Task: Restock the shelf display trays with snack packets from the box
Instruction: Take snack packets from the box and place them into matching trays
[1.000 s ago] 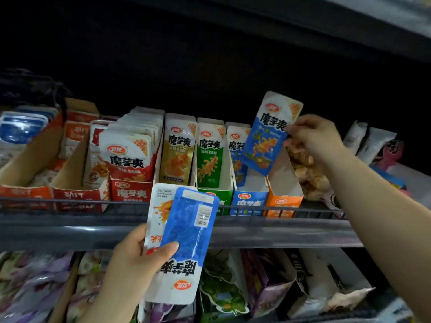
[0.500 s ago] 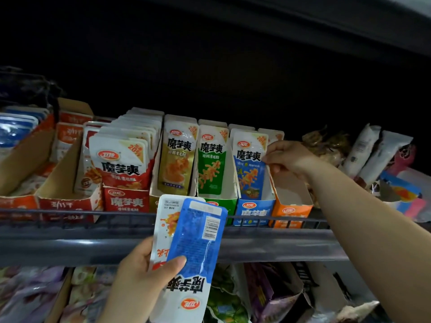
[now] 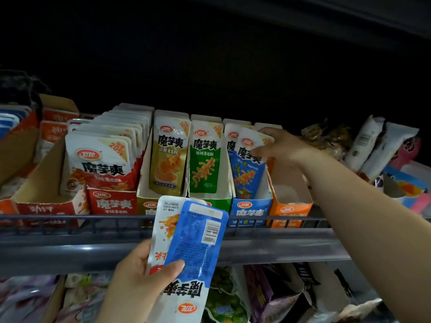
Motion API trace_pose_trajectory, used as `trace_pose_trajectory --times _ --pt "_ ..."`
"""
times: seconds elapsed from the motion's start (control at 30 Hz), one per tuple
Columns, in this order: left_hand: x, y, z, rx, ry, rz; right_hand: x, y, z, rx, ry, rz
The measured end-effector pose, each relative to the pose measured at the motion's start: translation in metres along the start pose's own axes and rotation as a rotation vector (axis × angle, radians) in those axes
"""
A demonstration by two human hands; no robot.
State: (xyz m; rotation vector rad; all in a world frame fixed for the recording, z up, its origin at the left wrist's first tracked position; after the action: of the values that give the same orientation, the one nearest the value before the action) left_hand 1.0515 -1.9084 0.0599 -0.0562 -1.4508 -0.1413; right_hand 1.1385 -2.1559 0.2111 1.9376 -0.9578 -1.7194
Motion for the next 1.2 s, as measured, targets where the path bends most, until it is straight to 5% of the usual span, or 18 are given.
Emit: trace_pose_trajectory --times 0.33,0.63,0.97,1.2 --pt "0.001 0.004 0.0 0.015 -0.026 0.023 -0.017 -0.006 -0.018 -0.012 0.087 -0.031" --pt "-0.001 0.009 -0.002 0.047 -0.031 0.03 -0.008 -0.01 -0.027 0.236 0.25 0.253" --pt "0.003 0.009 0.001 0.038 -0.024 0.004 -0.014 -0.004 -0.032 0.207 0.21 0.17" --pt "0.003 0.008 0.0 0.051 -0.023 0.052 -0.009 -0.014 -0.035 0.257 0.18 0.455"
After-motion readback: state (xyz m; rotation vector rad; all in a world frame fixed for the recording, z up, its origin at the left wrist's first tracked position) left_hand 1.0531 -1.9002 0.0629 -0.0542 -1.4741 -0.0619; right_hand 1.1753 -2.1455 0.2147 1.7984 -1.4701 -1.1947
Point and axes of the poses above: each hand's wrist, its own z-axis away from the middle knuckle, its own y-axis out of the back of the hand, x = y × z, the point moved 4 cm from there along -z, towards the middle knuckle, and after that the axes turned 6 degrees about -z, right-handed, at the moved point
